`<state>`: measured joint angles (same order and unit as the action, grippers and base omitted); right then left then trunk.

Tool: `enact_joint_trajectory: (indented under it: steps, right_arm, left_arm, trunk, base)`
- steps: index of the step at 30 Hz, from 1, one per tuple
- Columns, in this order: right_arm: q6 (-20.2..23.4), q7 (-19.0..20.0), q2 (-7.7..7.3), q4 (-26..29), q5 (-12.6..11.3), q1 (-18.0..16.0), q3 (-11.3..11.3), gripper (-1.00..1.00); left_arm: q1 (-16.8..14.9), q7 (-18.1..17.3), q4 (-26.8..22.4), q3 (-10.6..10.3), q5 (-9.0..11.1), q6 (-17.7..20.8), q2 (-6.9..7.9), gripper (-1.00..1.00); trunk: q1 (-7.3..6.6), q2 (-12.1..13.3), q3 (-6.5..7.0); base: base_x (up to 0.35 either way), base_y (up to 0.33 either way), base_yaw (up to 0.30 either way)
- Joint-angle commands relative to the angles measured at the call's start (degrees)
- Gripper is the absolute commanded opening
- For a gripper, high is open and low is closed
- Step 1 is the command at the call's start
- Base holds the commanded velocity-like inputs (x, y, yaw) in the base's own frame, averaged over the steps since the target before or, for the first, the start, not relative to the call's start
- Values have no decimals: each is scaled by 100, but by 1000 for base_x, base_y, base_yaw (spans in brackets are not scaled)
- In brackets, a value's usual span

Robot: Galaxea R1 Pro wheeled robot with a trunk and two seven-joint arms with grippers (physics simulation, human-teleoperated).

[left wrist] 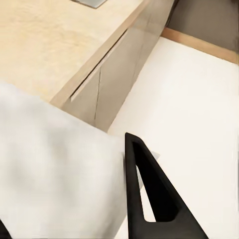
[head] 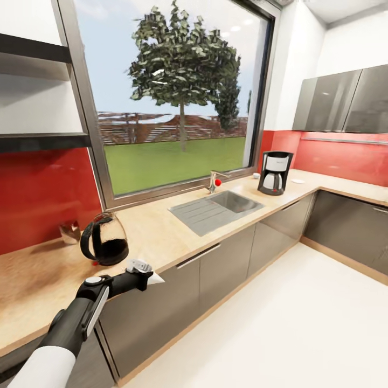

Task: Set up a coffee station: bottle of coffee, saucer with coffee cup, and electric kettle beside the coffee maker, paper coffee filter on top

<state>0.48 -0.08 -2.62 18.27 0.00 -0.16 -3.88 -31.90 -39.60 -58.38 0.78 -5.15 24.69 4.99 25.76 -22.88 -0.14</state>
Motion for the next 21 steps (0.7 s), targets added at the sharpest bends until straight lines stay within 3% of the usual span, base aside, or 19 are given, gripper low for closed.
enact_joint_trajectory:
  steps: [1, 3, 5, 6, 8, 11, 12, 15, 21]
  right_arm:
    - [5, -1, 5, 1, 0, -1, -22, 100]
    - [5, -1, 6, 1, 0, -1, -24, 100]
    - [5, -1, 7, 1, 0, -1, -24, 100]
    - [5, -1, 7, 1, 0, -1, -24, 100]
    - [5, -1, 7, 1, 0, -1, -25, 100]
    - [5, -1, 7, 1, 0, -1, -25, 100]
    - [3, -1, 7, 1, 0, -1, -25, 100]
    - [4, -1, 7, -5, -2, -1, -25, 100]
    - [1, 4, 15, -7, -8, -4, -25, 100]
  left_arm:
    - [-17, -33, -43, 5, -53, 12, -10, -100]
    - [-50, -31, -89, 3, -48, 16, -69, -100]
    - [-81, -16, -136, -3, -61, 29, -227, -100]
    - [-272, 3, -161, -6, -106, 90, -533, -100]
    - [-620, 15, -138, -7, -127, 334, -741, -100]
    - [-1018, 40, -116, -8, -123, 623, -852, -100]
    - [-1371, 194, -99, -9, -120, 749, -997, -100]
    - [-1840, 603, -67, -28, -114, 936, -1150, -100]
    - [-2572, 1064, 44, -92, -122, 1228, -1179, -100]
  trunk:
    - [2, -4, -2]
    - [2, -4, -2]
    - [2, -4, -2]
    - [2, -4, -2]
    - [2, -4, -2]
    - [2, -4, -2]
    - [2, -4, -2]
    - [2, -4, -2]
    - [2, -4, -2]
  base:
    - [0, 0, -282]
    - [0, 0, -282]
    - [0, 0, -282]
    - [0, 0, -282]
    - [0, 0, -282]
    - [0, 0, -282]
    - [0, 0, -282]
    - [0, 0, -282]
    - [0, 0, -282]
